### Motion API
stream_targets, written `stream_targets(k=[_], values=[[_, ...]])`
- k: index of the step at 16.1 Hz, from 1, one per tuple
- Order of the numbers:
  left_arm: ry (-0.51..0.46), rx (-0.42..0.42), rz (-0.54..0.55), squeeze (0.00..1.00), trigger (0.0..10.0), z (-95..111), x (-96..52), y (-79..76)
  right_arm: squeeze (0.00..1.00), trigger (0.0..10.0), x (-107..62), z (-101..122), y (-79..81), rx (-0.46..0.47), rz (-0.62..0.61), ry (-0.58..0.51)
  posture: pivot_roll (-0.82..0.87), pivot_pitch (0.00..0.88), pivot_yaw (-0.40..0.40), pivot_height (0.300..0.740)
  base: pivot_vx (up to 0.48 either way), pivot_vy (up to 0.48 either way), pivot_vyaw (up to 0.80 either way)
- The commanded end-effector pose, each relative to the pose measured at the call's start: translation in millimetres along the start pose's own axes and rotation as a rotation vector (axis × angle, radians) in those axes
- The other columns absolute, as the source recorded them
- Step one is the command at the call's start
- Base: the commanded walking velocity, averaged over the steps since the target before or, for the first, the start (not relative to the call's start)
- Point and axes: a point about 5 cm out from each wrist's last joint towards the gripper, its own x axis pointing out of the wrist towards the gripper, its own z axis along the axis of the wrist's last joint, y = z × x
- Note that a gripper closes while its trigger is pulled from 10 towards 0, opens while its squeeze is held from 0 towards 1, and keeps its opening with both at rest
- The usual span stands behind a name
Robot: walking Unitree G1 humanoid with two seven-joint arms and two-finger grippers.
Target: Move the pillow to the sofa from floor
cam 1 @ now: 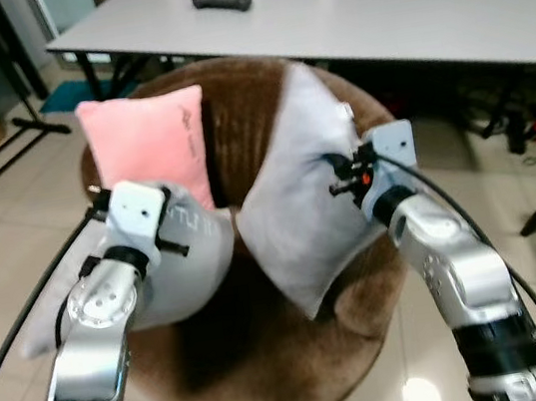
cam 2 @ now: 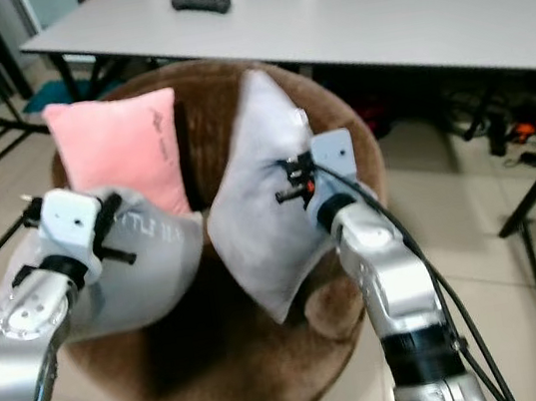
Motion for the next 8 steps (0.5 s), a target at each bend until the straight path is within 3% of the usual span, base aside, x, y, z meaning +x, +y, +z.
stream_targets(k=[1,6,8], values=[[-0.042,0.062,0.025,0.00,10.0,12,-1.9,11.5,0.00,10.0,7.8,11,15.0,0.004,0.057,-0.031,0.06,0.000,-0.028,0.740,0.000,0.000,0.00],[-0.016,0.148,0.094,0.00,10.0,20,-8.0,50.1,0.00,10.0,39.3,-1,38.1,0.095,0.135,0.102,0.09,0.000,-0.028,0.740,0.000,0.000,0.00],[-0.015,0.220,0.155,0.00,10.0,33,-15.3,77.7,0.00,10.0,50.3,5,57.3,0.187,0.182,0.123,0.12,0.000,-0.034,0.740,0.000,0.000,0.00]])
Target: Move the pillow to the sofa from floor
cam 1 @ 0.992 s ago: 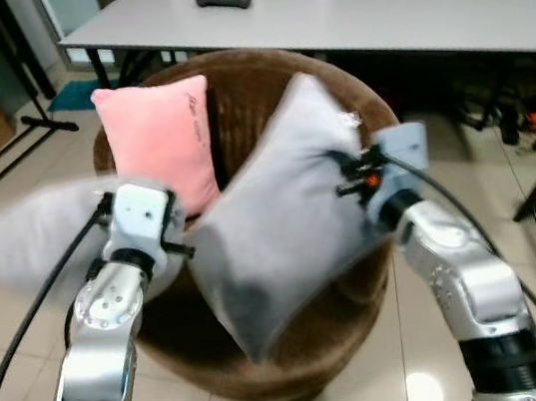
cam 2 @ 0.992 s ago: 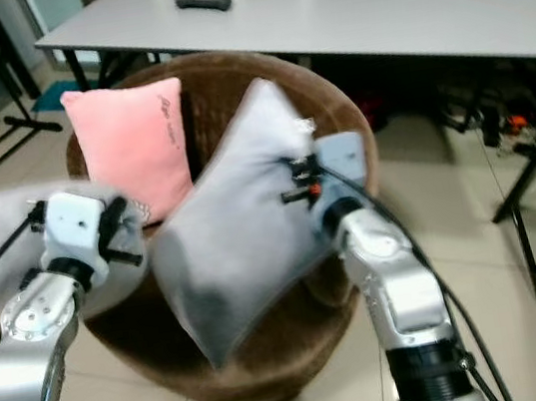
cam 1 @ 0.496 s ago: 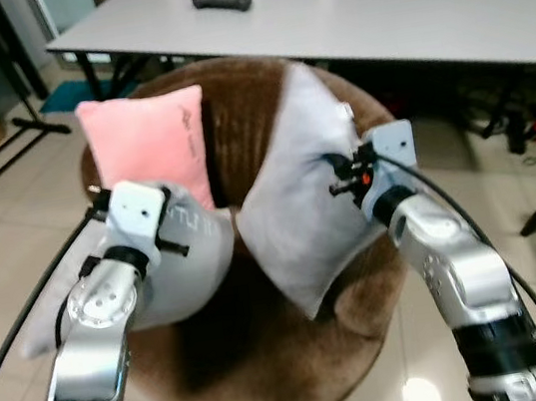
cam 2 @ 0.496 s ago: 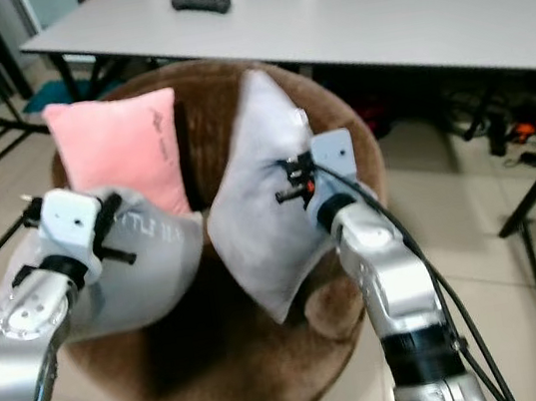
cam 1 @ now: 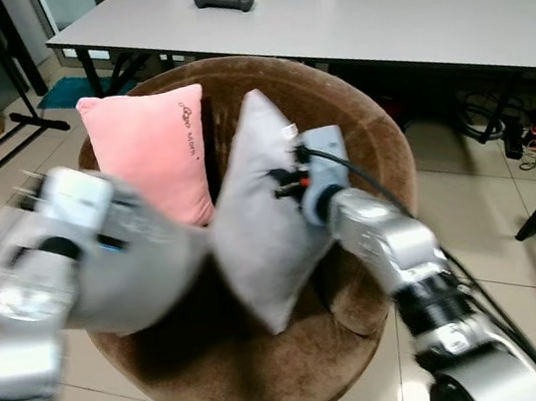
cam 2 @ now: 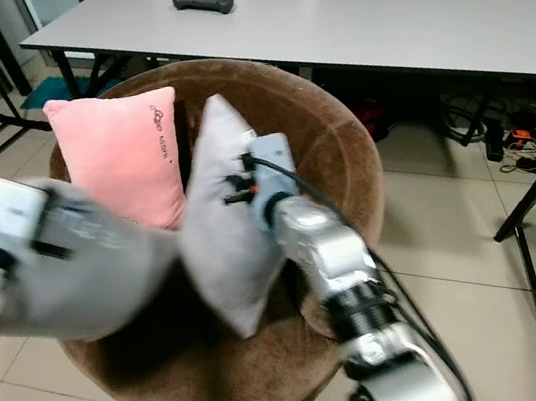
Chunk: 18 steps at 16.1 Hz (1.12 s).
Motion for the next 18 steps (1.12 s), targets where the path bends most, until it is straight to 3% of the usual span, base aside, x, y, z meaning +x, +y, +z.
stream_targets(k=[1,3,5,9,12,14,16,18], values=[[-0.091,0.048,0.037,0.00,10.0,25,-2.2,17.1,0.00,10.0,4.4,21,10.5,0.074,0.040,-0.068,0.13,0.000,-0.033,0.740,0.000,0.000,0.00],[-0.110,0.072,0.032,0.00,10.0,34,-1.7,26.9,0.00,10.0,14.4,20,15.7,0.124,0.006,-0.057,0.14,0.000,-0.027,0.740,0.000,0.000,0.00],[-0.110,0.081,0.011,0.00,10.0,36,-1.5,25.9,0.00,10.0,20.5,13,8.7,0.113,-0.074,-0.031,0.14,0.000,-0.020,0.740,0.000,0.000,0.00],[-0.096,0.094,-0.033,0.00,10.0,35,-2.5,18.9,0.00,10.0,27.8,-1,-25.6,0.299,-0.279,-0.068,0.16,0.000,-0.015,0.740,0.000,0.000,0.00],[-0.094,0.100,-0.035,0.00,10.0,36,-3.0,20.9,0.00,10.0,24.2,11,-48.3,0.439,-0.351,-0.175,0.18,0.000,-0.022,0.740,0.000,0.000,0.00],[-0.094,0.100,-0.035,0.00,10.0,36,-3.0,20.9,0.00,10.0,24.2,11,-48.3,0.439,-0.351,-0.175,0.18,0.000,-0.022,0.740,0.000,0.000,0.00],[-0.079,0.105,-0.033,0.00,10.0,33,-6.2,22.6,0.00,10.0,18.6,17,-70.2,0.388,-0.447,-0.218,0.18,0.000,-0.031,0.740,0.000,0.000,0.00],[-0.075,0.104,-0.037,0.00,10.0,32,-6.6,21.5,0.00,10.0,17.2,8,-72.7,0.348,-0.462,-0.174,0.18,0.000,-0.031,0.740,0.000,0.000,0.00]])
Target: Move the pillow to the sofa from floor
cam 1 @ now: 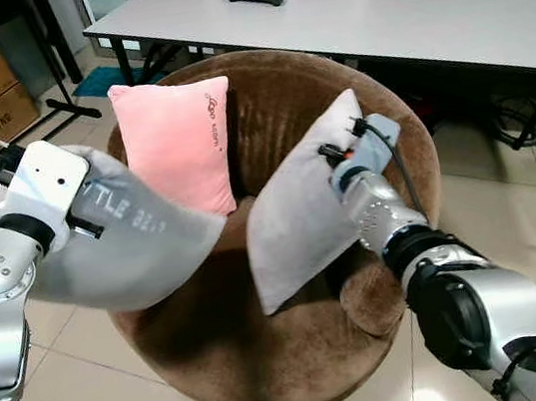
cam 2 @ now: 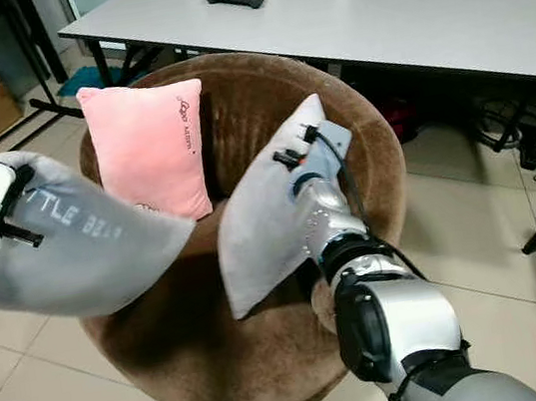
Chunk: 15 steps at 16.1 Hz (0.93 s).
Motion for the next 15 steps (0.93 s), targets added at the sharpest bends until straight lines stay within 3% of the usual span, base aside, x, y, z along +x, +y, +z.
stream_targets(k=[1,4,5,6,10,15], values=[[-0.051,0.024,0.022,0.00,10.0,12,-3.6,7.0,0.00,10.0,-0.1,-1,4.9,-0.059,0.019,0.007,0.18,0.000,-0.031,0.740,0.000,0.000,0.00],[-0.048,0.024,0.006,0.00,10.0,11,-2.8,3.6,0.00,10.0,-4.5,-29,-2.0,-0.218,0.019,0.148,0.19,0.000,-0.032,0.740,0.000,0.000,0.00],[-0.047,0.024,0.003,0.00,10.0,11,-2.4,3.1,0.56,10.0,-4.6,-30,-3.6,-0.213,0.016,0.154,0.19,0.000,-0.031,0.740,0.000,0.000,0.00],[-0.043,0.024,0.000,0.00,10.0,11,-1.7,2.7,1.00,10.0,-3.5,-26,-7.5,-0.197,0.002,0.141,0.19,0.000,-0.031,0.740,0.000,0.000,0.00],[-0.036,0.023,0.001,0.00,10.0,8,-0.5,1.8,1.00,10.0,0.1,-6,-10.1,-0.165,0.028,0.071,0.19,0.000,-0.030,0.740,0.000,0.000,0.00],[-0.004,0.014,0.032,0.00,10.0,0,6.1,3.0,1.00,10.0,5.6,45,-12.5,-0.184,0.090,-0.079,0.17,0.000,-0.023,0.740,0.000,0.000,0.00]])
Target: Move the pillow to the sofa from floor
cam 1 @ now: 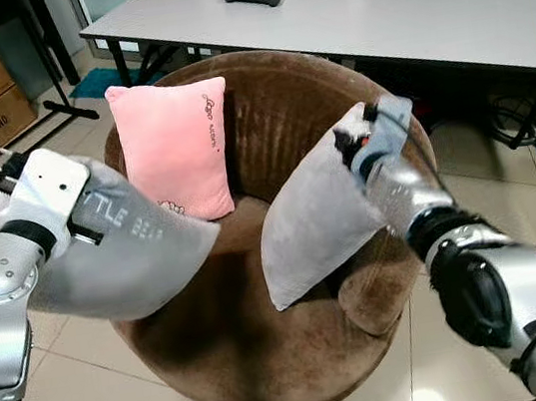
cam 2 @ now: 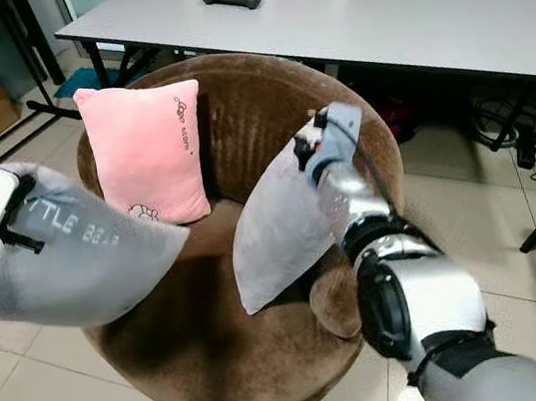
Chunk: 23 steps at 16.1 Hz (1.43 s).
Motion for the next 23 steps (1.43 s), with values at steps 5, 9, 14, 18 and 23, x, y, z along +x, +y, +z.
stream_targets(k=[5,9,14,18,23], values=[[0.040,0.001,0.194,0.00,10.0,-7,17.5,26.0,1.00,10.0,1.2,33,12.5,-0.005,0.236,-0.114,0.16,0.000,-0.041,0.740,0.000,0.000,0.00],[0.055,-0.099,0.367,0.00,10.0,-7,52.7,55.7,1.00,10.0,-18.1,10,-0.7,-0.292,0.477,-0.074,0.10,0.000,-0.024,0.740,0.000,0.000,0.00],[-0.103,-0.100,-0.040,0.00,10.0,27,85.4,-11.8,0.00,10.0,-52.4,4,-10.4,-0.429,0.467,-0.123,0.05,0.000,0.022,0.740,0.000,0.000,0.00],[-0.113,0.006,-0.441,0.00,10.0,14,53.9,-34.1,0.00,10.0,-62.6,6,-11.5,-0.441,0.433,-0.127,0.07,0.000,-0.021,0.740,0.000,0.000,0.00],[0.076,0.182,-0.717,0.00,10.0,-2,-14.3,16.0,0.00,10.0,-65.0,29,-2.4,-0.455,0.453,-0.177,0.10,0.000,-0.042,0.740,0.000,0.000,0.00]])
